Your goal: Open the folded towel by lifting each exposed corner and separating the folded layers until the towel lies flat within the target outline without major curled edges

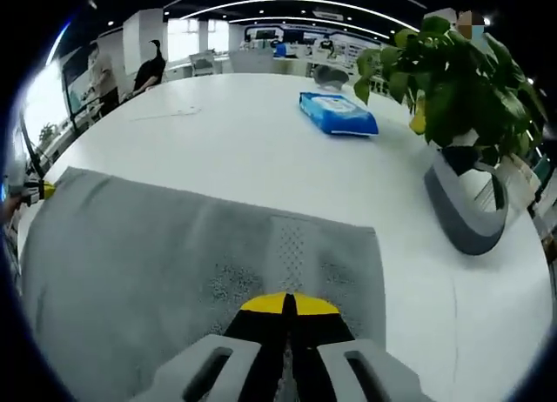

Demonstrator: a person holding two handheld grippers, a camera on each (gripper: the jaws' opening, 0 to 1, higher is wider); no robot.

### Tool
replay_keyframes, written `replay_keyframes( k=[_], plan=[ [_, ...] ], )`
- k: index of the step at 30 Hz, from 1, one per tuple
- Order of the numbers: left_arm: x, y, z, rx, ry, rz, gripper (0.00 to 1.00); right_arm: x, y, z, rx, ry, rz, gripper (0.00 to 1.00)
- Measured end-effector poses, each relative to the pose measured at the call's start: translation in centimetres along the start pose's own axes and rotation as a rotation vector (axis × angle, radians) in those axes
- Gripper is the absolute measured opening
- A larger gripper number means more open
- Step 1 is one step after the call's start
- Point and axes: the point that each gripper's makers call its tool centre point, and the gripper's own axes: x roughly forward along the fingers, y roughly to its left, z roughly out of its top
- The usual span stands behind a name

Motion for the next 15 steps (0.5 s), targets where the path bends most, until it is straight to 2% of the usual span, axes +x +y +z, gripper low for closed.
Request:
replay_keyframes(
  k=[1,5,9,15],
  plan=[
    [0.2,0.1,0.1,0.009,0.004,-0.003,0.0,0.7,-0.2,0.7,-0.004,-0.005,-0.003,0.0],
    [0.8,0.7,0.6,-0.008,0.005,-0.013,0.0,1.3,0.1,1.4,-0.002,-0.015,-0.006,0.0],
    [1.7,1.4,1.1,-0.009,-0.005,0.0,0.0,2.1,0.0,2.4,0.042,-0.032,0.005,0.0],
    [2.8,2.5,1.8,-0.035,-0.012,0.012,0.0,2.8,0.0,3.4,0.051,-0.058,0.01,0.0]
  ],
)
